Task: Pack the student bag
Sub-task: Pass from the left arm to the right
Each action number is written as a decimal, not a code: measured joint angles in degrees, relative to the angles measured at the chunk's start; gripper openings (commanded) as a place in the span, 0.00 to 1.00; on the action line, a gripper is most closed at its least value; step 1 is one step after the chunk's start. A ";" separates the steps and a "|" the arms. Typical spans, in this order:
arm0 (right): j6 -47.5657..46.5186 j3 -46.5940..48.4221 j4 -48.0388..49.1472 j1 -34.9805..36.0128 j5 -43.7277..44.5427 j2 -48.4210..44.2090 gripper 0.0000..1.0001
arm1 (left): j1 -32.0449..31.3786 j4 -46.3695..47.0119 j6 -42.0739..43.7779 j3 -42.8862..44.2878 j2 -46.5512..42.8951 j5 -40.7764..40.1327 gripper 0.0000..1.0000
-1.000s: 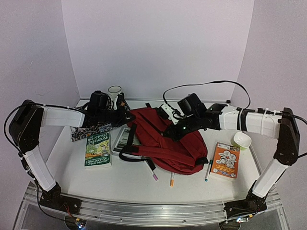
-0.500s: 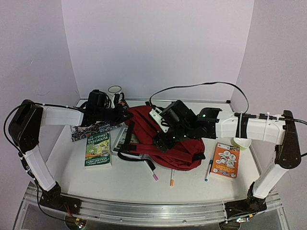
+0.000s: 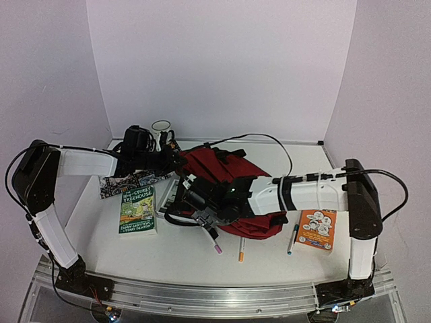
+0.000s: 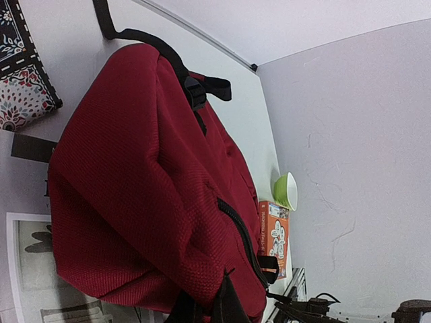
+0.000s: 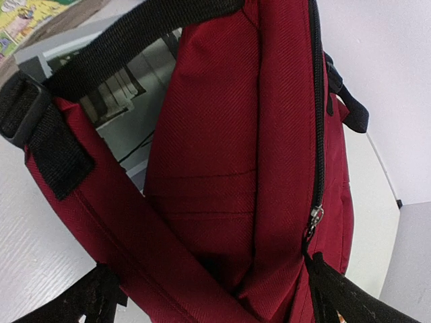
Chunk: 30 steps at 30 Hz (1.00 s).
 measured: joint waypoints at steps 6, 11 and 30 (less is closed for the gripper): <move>-1.43 3.31 -0.89 0.00 5.04 5.61 0.83 | -0.21 0.00 -0.26 0.34 0.00 -0.04 0.00; -2.81 4.15 -1.15 -0.47 5.47 6.82 0.33 | -0.46 0.05 -0.33 1.10 0.00 -0.01 0.00; -8.57 10.91 -5.29 -5.13 0.20 -5.17 0.00 | -0.25 2.41 3.50 12.70 -0.27 1.37 0.37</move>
